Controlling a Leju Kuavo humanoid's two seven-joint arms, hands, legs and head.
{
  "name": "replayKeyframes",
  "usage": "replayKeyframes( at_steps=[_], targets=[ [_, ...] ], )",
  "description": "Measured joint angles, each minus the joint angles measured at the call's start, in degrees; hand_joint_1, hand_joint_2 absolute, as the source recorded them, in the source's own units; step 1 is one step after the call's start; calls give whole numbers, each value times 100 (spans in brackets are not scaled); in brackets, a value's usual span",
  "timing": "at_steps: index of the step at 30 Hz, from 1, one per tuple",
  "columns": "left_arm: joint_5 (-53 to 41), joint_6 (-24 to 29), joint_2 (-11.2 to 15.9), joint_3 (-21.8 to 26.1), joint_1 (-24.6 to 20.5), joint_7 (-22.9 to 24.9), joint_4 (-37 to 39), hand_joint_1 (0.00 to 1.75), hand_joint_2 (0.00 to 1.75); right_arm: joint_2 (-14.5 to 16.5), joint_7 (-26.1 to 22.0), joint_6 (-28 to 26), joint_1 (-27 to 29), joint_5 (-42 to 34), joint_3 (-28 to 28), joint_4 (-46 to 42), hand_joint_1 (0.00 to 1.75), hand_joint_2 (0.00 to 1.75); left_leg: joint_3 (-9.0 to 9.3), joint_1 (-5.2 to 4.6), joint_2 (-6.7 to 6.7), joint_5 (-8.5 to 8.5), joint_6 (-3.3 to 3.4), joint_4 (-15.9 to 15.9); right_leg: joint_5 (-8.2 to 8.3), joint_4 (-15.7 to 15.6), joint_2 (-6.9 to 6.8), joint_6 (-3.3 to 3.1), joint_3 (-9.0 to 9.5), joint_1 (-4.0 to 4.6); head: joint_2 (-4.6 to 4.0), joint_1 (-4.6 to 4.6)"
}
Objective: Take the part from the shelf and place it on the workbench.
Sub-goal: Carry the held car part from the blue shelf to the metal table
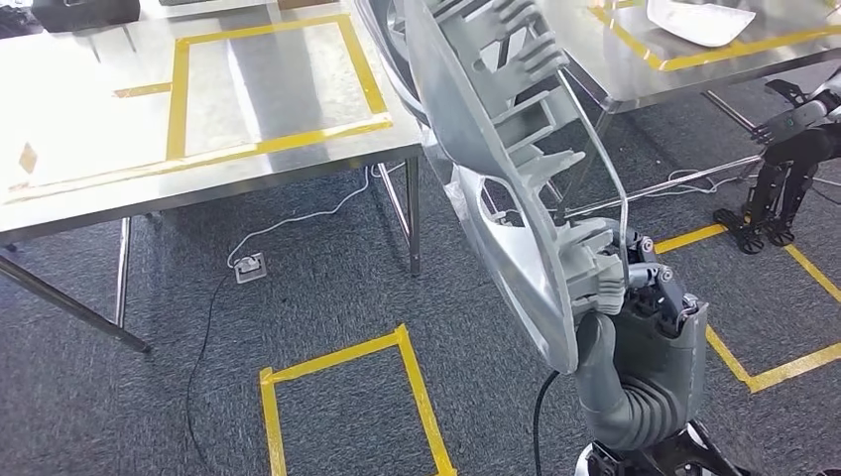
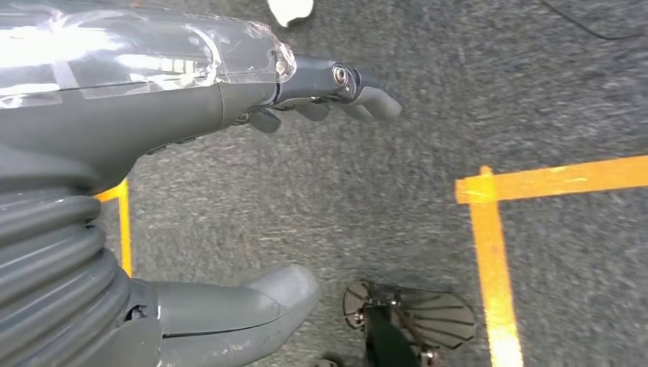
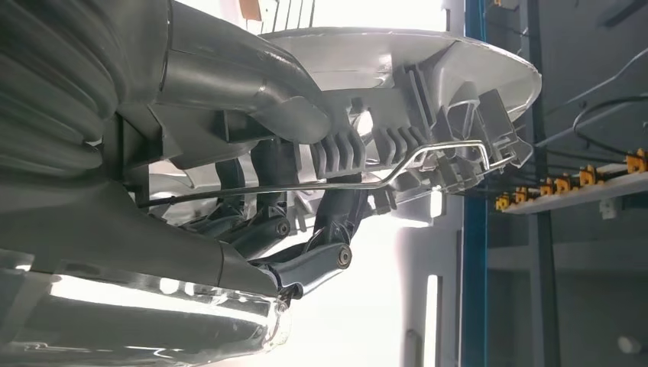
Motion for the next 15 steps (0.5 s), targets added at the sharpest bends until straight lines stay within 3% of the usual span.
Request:
replayKeyframes(
  at_steps=[2, 4, 6, 9, 10, 11, 12, 14, 15],
  targets=[
    [-2, 0, 3, 0, -4, 3, 1, 0, 175, 2, -9, -3, -4, -1, -1, -1, 175, 175, 89, -51, 47, -52, 62, -179, -43, -10, -22, 61, 15, 12, -1, -27],
    [-3, 0, 4, 1, -6, 5, -1, 0, 175, 5, -13, -11, -7, -2, -3, -2, 175, 175, 122, -41, -8, -107, 110, -246, -87, -28, -47, 126, 41, 4, -2, -36],
    [-3, 5, 5, 2, -9, 2, -2, 0, 175, 7, -13, -15, -5, -1, -5, -2, 175, 175, 190, -11, -65, -136, 171, -286, -246, 219, 37, 173, -49, -6, -2, -4],
    [-7, 15, 5, 2, -20, -1, -3, 0, 175, 10, -15, -13, 0, -1, -2, 1, 175, 175, 292, -29, -131, -212, 256, -299, -633, 1341, 193, 195, -688, -11, -1, 87],
    [-10, 15, 3, 2, -19, 1, -3, 0, 175, 11, -15, -11, 2, -1, -2, 2, 175, 175, 331, -48, -158, -242, 271, -299, -644, 1611, 206, 188, -892, -9, 0, 113],
    [-13, 16, 1, 2, -17, 2, -3, 0, 175, 11, -15, -10, 5, -2, -2, 4, 175, 175, 378, -71, -189, -275, 279, -298, -533, 1680, 212, 168, -1009, -2, 0, 139],
    [-15, 16, -3, 2, -15, 5, -3, 0, 175, 11, -15, -9, 8, -3, -2, 8, 175, 175, 433, -92, -217, -310, 284, -299, -310, 1529, 216, 130, -1021, 10, -1, 166],
    [-19, 17, -16, 2, -16, 12, -3, 0, 175, 11, -17, -10, 10, -6, -4, 13, 175, 175, 543, -129, -259, -381, 285, -306, 220, 857, 244, -7, -832, 62, -1, 193],
    [-22, 20, -24, 2, -18, 16, -3, 0, 175, 11, -19, -10, 9, -7, -5, 13, 175, 175, 571, -137, -273, -411, 276, -306, 384, 555, 256, -76, -727, 91, -1, 183]
  ],
)
